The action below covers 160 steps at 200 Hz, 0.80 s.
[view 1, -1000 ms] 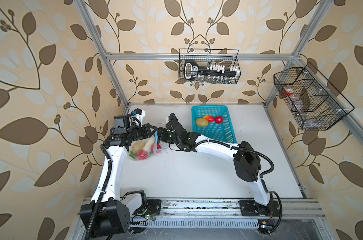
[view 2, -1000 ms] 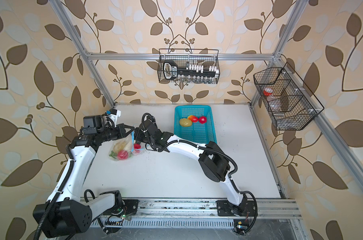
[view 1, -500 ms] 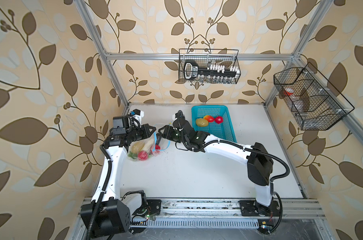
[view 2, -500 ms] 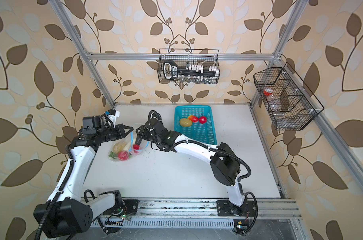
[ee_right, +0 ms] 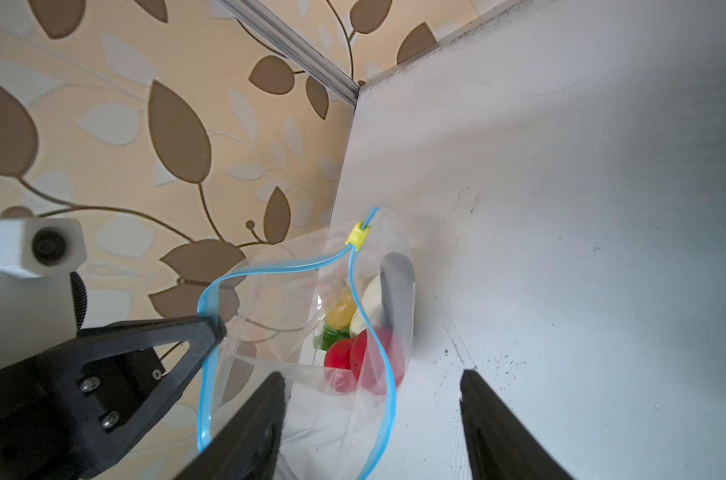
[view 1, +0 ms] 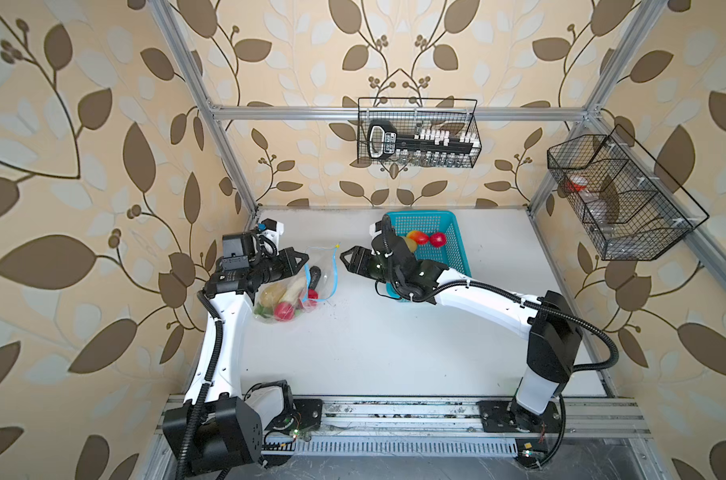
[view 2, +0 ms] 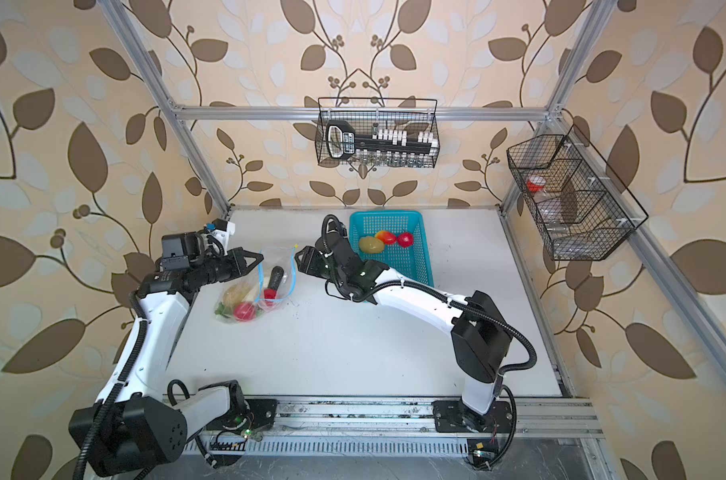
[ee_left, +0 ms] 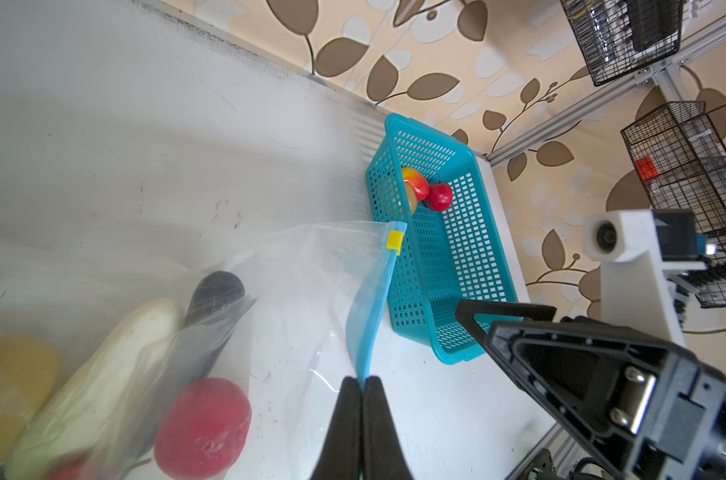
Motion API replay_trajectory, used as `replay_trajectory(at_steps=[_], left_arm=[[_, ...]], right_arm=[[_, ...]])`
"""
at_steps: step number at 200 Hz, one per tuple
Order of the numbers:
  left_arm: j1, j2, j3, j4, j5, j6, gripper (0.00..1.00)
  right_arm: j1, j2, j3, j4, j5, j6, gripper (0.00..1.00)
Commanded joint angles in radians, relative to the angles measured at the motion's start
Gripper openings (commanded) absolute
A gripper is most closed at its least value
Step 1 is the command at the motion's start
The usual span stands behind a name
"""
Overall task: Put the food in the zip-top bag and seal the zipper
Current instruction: 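Raise the right gripper out of the bag and move over the basket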
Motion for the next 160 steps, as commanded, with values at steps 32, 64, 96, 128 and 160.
replay_trajectory(at_steps=[32, 64, 96, 128, 160], left_arm=[[0.016, -0.007, -0.009, 0.028, 0.029, 0.025, 0.00], [0.016, -0.003, -0.010, 0.030, 0.030, 0.027, 0.00], [0.018, -0.004, -0.010, 0.028, 0.032, 0.028, 0.00], [0.021, -0.001, -0.015, 0.034, 0.029, 0.023, 0.00], [0.021, -0.002, -0.018, 0.038, 0.025, 0.022, 0.00]], right_arm=[[-0.058, -0.074, -0.065, -0.041, 0.003, -0.024, 0.70], [-0.108, -0.129, -0.104, -0.089, 0.012, -0.050, 0.72], [-0.159, -0.162, -0.128, -0.124, 0.014, -0.082, 0.74], [-0.184, -0.134, -0.064, -0.185, -0.008, -0.149, 0.75], [-0.209, -0.104, -0.019, -0.229, -0.018, -0.182, 0.76]])
